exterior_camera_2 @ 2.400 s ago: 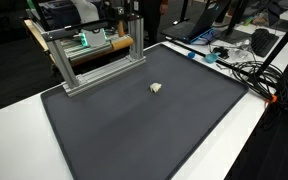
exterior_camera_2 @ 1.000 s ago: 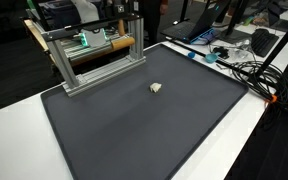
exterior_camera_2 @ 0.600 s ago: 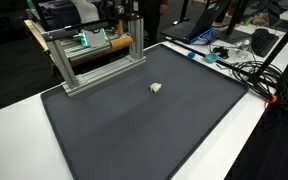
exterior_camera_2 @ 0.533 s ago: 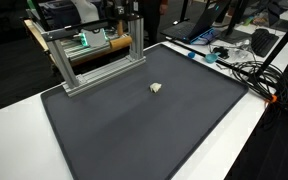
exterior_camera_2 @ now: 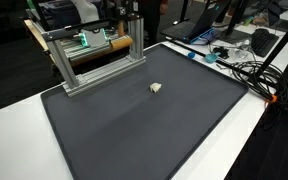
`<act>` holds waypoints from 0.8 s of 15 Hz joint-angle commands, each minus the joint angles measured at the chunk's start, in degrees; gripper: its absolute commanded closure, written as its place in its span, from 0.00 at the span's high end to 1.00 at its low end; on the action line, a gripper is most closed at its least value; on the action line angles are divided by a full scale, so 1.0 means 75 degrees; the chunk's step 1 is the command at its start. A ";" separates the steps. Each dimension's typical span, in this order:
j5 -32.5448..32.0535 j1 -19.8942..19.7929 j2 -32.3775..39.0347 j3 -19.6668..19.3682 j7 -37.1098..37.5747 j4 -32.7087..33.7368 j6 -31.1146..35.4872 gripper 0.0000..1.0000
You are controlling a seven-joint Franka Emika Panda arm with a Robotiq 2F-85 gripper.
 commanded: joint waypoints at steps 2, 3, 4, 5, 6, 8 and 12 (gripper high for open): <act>-0.0406 -0.0123 -0.0187 -0.0065 -0.0008 0.0239 0.0789 0.21; -0.0595 -0.0233 -0.0095 -0.0063 0.0024 0.0375 0.0981 0.21; -0.0706 -0.0317 0.0095 -0.0147 -0.0057 0.0582 0.1126 0.21; -0.0795 -0.0402 0.0263 -0.0226 -0.0099 0.0760 0.1304 0.21; -0.0828 -0.0471 0.0548 -0.0349 -0.0200 0.1028 0.1431 0.21; -0.0745 -0.0519 0.1171 -0.0585 -0.0427 0.1607 0.1632 0.21; -0.0139 -0.0256 0.2588 -0.0938 -0.1255 0.2985 0.1148 0.21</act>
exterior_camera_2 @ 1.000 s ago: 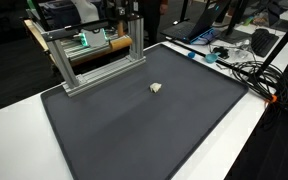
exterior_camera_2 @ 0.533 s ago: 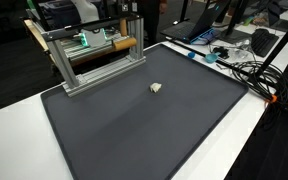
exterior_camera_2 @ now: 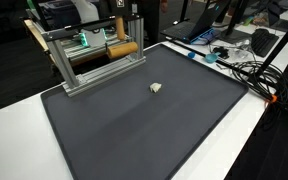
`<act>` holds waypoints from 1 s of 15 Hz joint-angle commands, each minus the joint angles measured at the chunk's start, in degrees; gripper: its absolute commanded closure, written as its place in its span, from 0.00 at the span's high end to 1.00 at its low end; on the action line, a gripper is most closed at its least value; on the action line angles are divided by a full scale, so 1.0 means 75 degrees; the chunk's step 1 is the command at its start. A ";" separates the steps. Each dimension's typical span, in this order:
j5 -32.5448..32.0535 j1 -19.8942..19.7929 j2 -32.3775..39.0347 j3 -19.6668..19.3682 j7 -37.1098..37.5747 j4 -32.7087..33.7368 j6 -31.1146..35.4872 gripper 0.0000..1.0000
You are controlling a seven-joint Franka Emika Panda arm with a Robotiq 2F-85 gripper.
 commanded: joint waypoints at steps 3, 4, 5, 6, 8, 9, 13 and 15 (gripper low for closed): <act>0.0221 0.0120 0.0981 -0.0112 -0.0388 0.0808 -0.0122 0.46; 0.0237 0.0141 0.1155 -0.0108 -0.0400 0.0945 -0.0145 0.46; 0.0242 0.0153 0.1237 -0.0105 -0.0402 0.1014 -0.0165 0.46; 0.0243 0.0157 0.1257 -0.0104 -0.0404 0.1047 -0.0188 0.46; 0.0243 0.0157 0.1241 -0.0106 -0.0409 0.1078 -0.0228 0.46; 0.0243 0.0157 0.1242 -0.0107 -0.0409 0.1086 -0.0231 0.21; 0.0213 0.0459 0.2448 0.0282 -0.0103 0.1883 0.0078 0.21; 0.0307 0.0641 0.3060 0.0435 -0.0316 0.2338 0.0241 0.21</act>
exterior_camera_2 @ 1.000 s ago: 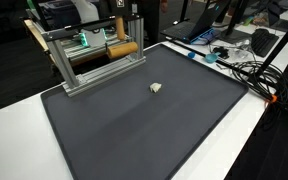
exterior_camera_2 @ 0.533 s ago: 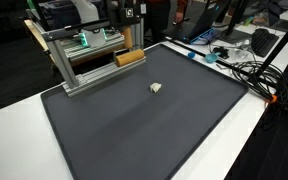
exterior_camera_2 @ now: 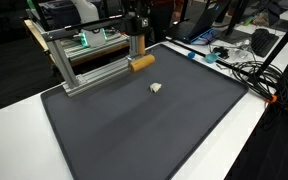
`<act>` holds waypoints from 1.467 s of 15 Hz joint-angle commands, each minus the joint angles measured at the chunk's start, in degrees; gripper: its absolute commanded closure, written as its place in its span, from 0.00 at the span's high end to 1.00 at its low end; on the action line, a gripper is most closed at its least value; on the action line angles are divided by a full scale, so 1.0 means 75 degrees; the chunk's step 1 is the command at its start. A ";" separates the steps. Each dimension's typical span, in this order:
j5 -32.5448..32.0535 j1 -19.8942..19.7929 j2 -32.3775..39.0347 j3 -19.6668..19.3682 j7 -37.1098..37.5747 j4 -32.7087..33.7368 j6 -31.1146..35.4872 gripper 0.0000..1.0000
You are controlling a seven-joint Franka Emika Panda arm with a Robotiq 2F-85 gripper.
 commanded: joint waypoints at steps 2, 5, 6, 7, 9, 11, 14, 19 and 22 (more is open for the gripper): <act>0.0162 0.0328 0.1548 0.0295 -0.0279 0.1336 0.0169 0.21; 0.0151 0.0402 0.2086 0.0400 -0.0304 0.1678 -0.0005 0.21; 0.0136 0.0411 0.2204 0.0413 -0.0260 0.1718 -0.0003 0.21; 0.0077 0.0422 0.2291 0.0406 -0.0146 0.1725 -0.0022 0.21; 0.0043 0.0412 0.2410 0.0369 -0.0016 0.1748 -0.0206 0.21; 0.0014 0.0418 0.2392 0.0378 -0.0018 0.1524 0.0046 0.21; -0.0048 0.0421 0.2480 0.0356 0.0002 0.1553 0.0031 0.21; 0.0043 0.0340 0.2746 0.0308 0.0009 0.1571 0.0245 0.21; 0.0087 0.0279 0.2916 0.0267 0.0001 0.1627 0.0417 0.21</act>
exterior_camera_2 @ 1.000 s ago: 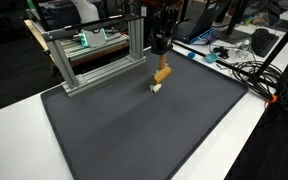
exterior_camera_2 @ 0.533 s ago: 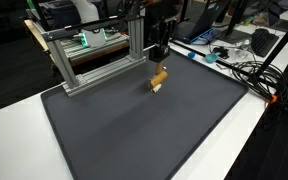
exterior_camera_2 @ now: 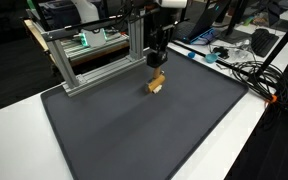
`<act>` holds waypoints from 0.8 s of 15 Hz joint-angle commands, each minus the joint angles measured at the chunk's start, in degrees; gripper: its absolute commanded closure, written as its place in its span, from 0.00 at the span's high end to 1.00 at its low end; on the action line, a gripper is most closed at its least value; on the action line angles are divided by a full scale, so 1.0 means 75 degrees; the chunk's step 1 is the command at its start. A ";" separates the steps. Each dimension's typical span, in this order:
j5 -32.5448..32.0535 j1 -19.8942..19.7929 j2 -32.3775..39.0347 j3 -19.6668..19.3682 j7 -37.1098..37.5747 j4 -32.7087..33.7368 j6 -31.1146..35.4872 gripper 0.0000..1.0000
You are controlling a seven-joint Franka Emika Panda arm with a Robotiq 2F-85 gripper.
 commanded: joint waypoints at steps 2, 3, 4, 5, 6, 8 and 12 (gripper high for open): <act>0.0150 -0.0110 0.0287 -0.0027 -0.0100 0.0205 0.0125 0.21; 0.0209 -0.0124 0.0371 -0.0002 -0.0166 0.0273 -0.0030 0.21; 0.0251 -0.0128 0.0426 0.0014 -0.0199 0.0301 -0.0066 0.21; 0.0300 -0.0134 0.0494 0.0032 -0.0242 0.0337 -0.0101 0.21; 0.0326 -0.0138 0.0554 0.0037 -0.0266 0.0381 -0.0109 0.21; 0.0356 -0.0145 0.0636 0.0043 -0.0292 0.0457 -0.0115 0.21; 0.0247 -0.0123 0.0659 0.0011 -0.0282 0.0534 -0.0275 0.21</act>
